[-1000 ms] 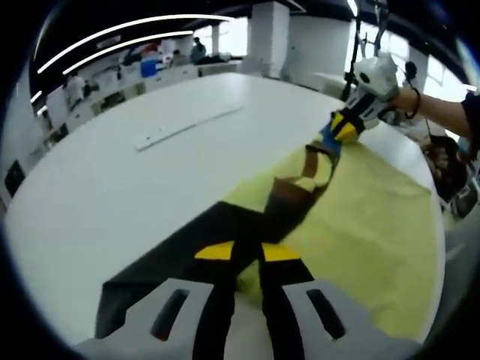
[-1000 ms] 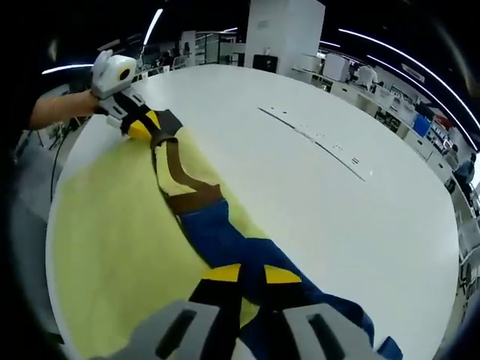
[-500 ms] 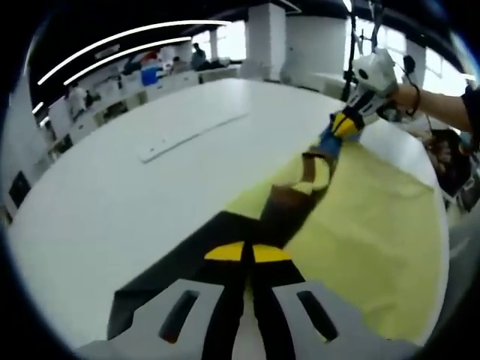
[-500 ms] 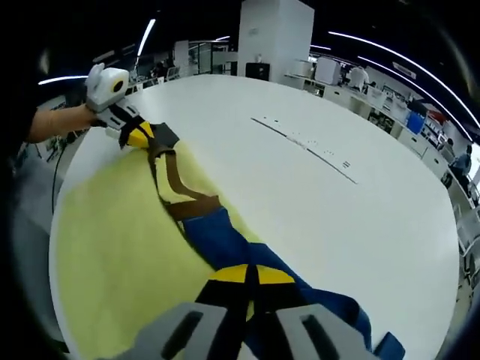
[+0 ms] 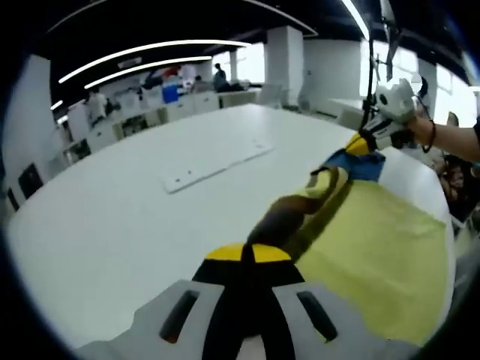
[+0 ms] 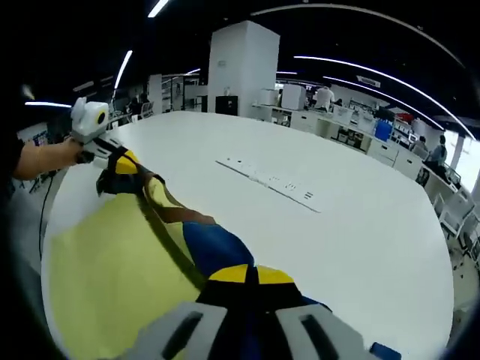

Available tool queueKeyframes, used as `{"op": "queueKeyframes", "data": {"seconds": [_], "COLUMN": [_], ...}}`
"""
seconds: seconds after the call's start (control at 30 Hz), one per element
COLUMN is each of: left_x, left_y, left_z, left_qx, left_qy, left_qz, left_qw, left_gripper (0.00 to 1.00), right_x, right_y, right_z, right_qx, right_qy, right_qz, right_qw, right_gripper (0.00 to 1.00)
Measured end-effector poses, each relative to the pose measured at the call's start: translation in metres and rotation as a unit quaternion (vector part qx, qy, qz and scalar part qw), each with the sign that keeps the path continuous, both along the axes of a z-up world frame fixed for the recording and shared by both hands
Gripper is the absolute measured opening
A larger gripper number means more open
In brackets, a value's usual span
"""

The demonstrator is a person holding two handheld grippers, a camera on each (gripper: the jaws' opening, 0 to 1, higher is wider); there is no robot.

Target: Fold the garment on the visible template until the final outline fits inside the template.

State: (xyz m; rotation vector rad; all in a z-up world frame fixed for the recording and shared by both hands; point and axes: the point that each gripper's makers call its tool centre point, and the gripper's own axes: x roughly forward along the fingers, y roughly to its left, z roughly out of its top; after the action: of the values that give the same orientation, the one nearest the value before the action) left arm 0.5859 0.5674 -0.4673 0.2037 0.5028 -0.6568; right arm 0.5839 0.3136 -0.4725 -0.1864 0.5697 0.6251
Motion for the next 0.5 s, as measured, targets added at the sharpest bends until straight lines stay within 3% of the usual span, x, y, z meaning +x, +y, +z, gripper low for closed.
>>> {"op": "queueKeyframes", "data": {"seconds": [0.1,0.37,0.5], "left_x": [0.018,0.048,0.062], "left_y": [-0.002,-0.008,-0.009], "left_z": [-0.003,-0.012,-0.029], "left_qx": [-0.002,-0.009,0.002], "left_qy": [0.005,0.014,0.036], "left_qz": [0.013,0.035,0.056], "left_qw": [0.9999,0.9992,0.9978], "left_gripper": [0.00,0.00,0.00], "right_x": [0.011,0.038,0.052], "right_y": [-0.001,-0.010,-0.012], "right_z": [0.004,-0.003,-0.019], "right_qx": [0.037,0.029,0.024], "right_qy": [0.005,0.003,0.018], "right_qz": [-0.025,-0.062,-0.092], "right_qw": [0.9990,0.9976,0.9953], "right_gripper": [0.00,0.00,0.00]}}
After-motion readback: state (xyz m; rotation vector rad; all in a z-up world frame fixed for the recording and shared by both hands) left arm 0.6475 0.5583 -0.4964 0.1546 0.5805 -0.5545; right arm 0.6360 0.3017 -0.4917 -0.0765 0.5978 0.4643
